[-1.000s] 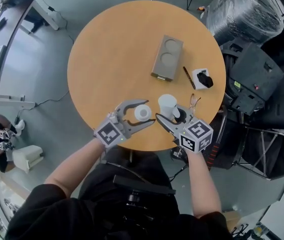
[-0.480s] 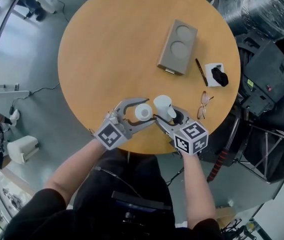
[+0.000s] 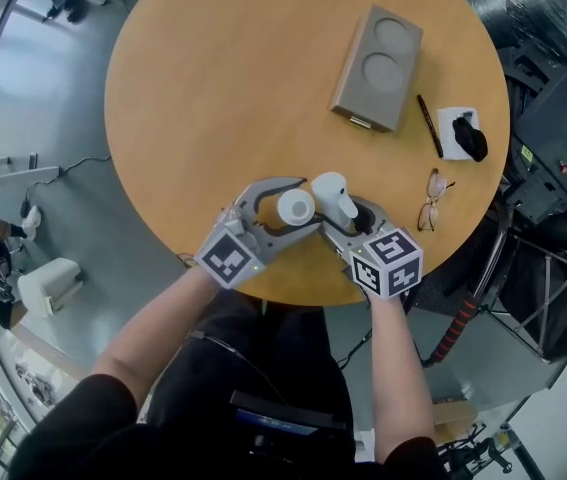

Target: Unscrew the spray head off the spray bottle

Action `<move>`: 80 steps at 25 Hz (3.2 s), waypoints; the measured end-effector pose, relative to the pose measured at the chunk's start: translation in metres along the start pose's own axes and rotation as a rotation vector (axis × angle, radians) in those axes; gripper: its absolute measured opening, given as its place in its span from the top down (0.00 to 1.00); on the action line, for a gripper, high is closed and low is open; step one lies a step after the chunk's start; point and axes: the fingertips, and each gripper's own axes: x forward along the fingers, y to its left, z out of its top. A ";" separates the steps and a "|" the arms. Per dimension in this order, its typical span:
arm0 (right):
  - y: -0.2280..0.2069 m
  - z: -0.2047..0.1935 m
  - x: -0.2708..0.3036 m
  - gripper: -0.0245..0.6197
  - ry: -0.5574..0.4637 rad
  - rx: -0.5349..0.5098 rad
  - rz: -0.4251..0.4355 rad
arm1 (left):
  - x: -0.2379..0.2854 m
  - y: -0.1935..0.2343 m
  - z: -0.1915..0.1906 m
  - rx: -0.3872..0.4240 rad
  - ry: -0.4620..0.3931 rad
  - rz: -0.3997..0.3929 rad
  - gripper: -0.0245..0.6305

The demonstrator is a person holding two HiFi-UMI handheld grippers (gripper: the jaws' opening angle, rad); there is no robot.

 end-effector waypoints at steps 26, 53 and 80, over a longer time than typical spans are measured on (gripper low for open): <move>-0.017 -0.037 0.032 0.55 0.199 -0.198 -0.123 | -0.009 -0.004 -0.050 0.019 0.111 -0.007 0.47; 0.086 0.049 -0.074 0.43 0.044 -0.403 -0.095 | -0.075 -0.016 0.097 0.004 0.100 0.058 0.44; 0.297 0.193 -0.320 0.95 -0.708 -0.429 0.215 | -0.164 -0.122 0.340 -0.060 -0.095 -0.052 0.82</move>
